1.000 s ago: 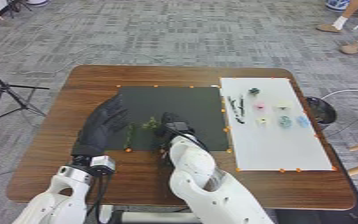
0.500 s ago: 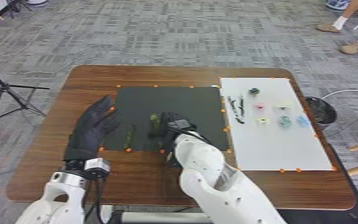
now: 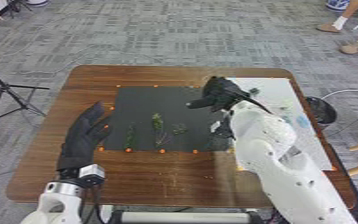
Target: Arrange flowers
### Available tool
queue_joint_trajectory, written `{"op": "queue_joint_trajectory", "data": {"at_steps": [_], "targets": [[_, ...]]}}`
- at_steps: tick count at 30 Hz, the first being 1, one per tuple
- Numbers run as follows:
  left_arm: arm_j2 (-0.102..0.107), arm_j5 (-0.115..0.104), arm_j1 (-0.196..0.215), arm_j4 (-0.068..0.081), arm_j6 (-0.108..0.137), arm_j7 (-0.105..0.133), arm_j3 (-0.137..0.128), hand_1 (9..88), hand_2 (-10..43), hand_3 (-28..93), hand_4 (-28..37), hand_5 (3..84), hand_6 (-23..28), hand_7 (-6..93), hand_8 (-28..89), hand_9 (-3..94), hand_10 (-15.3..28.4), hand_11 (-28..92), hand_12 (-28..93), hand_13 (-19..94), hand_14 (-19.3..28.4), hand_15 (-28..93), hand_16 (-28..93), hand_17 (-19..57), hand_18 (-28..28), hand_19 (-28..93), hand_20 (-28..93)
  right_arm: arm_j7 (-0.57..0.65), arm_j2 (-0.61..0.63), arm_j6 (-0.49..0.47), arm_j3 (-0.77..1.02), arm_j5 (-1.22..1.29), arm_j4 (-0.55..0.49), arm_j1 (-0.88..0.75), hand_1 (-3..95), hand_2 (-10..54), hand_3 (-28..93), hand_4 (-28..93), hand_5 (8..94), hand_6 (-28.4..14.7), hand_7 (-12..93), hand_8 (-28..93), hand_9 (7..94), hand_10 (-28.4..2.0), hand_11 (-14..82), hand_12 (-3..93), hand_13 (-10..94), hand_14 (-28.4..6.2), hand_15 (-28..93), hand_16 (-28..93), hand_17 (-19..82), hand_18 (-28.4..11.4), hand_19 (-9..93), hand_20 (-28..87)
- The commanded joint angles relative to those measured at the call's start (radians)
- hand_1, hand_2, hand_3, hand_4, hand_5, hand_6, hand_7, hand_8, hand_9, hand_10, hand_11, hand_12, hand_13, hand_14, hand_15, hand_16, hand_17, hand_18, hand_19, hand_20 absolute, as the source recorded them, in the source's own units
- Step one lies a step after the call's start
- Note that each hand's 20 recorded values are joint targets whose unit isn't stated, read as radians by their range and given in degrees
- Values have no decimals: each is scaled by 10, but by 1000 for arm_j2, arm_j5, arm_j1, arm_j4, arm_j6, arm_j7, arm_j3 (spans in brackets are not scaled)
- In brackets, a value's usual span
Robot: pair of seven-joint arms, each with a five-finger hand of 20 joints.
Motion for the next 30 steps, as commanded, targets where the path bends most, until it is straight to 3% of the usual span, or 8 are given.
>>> {"op": "queue_joint_trajectory", "data": {"at_steps": [1,5,14,20,30], "targets": [[-17,-3,47,-12,-7,10,-13,245,-77,628,-283,245,19,205,-104,209,94,117,214,188,129,173,80,-127,214,422,93,-4,52,-24,-9,-167,171,27,679,-50,-282,-196,696,-25,311,-58,692,-97,628,561,635,-93,837,450,277,-146,795,459],[-18,1,43,-11,-24,8,-13,247,-75,624,-283,245,19,204,-104,210,94,117,213,188,128,173,77,-127,213,421,91,0,48,-47,-16,-194,236,41,625,-61,-283,-165,711,-23,324,-66,709,-98,627,560,660,-97,832,447,297,-169,812,453],[-12,3,45,-13,-19,6,-16,246,-75,625,-283,244,18,202,-103,209,94,115,212,187,128,171,77,-127,212,420,91,-30,75,-48,-18,-290,311,61,549,-75,-278,-37,730,-26,315,-82,732,-105,619,552,687,-108,820,438,319,-208,840,404],[-14,3,50,-14,-21,6,-17,245,-77,628,-283,244,17,203,-103,209,95,115,213,186,128,170,77,-127,212,420,91,-36,84,-15,-17,-298,320,77,475,-89,-46,-83,736,-26,323,-89,741,-105,621,542,699,-110,818,427,326,-222,861,360],[-15,3,48,-12,-27,7,-17,244,-76,630,-283,243,17,203,-103,209,94,116,213,186,127,171,78,-128,213,421,91,-46,127,17,-17,-312,351,107,463,-95,138,-156,733,-25,338,-89,741,-105,622,548,694,-112,820,430,321,-222,861,358]]}}
